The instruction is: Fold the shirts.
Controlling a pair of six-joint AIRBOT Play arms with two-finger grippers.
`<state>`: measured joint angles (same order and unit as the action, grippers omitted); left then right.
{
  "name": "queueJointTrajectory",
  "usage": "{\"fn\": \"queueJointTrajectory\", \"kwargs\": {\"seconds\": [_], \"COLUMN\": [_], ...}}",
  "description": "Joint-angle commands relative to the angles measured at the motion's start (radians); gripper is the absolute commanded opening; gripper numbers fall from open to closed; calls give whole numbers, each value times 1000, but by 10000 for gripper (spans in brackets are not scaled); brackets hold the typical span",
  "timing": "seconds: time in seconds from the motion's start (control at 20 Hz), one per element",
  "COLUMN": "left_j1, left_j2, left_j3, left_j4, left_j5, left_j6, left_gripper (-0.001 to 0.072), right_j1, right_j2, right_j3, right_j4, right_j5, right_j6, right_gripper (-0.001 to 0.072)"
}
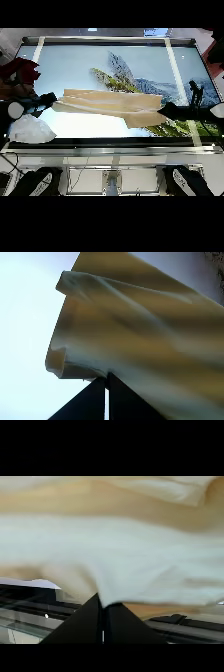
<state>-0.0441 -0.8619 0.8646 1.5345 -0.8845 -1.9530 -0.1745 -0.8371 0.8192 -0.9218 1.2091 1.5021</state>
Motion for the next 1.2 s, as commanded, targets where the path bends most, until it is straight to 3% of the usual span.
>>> {"fn": "queueJointTrajectory", "kwargs": {"seconds": [0.0,0.45,0.6,0.95,1.0,1.05,1.1,1.15], "left_j1": [0,-2,-2,-2,-2,-2,-1,1], "left_j2": [-200,-682,-750,-775,-774,-773,-769,-763], "left_j3": [110,466,466,466,467,476,494,516], "left_j4": [44,44,36,34,32,33,38,49], "left_j5": [63,130,159,187,179,159,125,95], "left_j6": [49,95,95,95,95,95,96,100], "left_gripper": [8,8,9,24,157,416,550,556], "right_j1": [0,40,59,60,60,55,43,30], "right_j2": [-182,-637,-721,-777,-777,-772,-761,-747], "right_j3": [124,357,361,361,361,361,365,381], "right_j4": [1,-1,-11,-22,-22,-21,-22,-25], "right_j5": [-94,-339,-396,-384,-377,-365,-340,-298], "right_j6": [-65,-116,-120,-140,-146,-148,-170,-180], "right_gripper": [29,30,29,32,33,55,105,209]}}
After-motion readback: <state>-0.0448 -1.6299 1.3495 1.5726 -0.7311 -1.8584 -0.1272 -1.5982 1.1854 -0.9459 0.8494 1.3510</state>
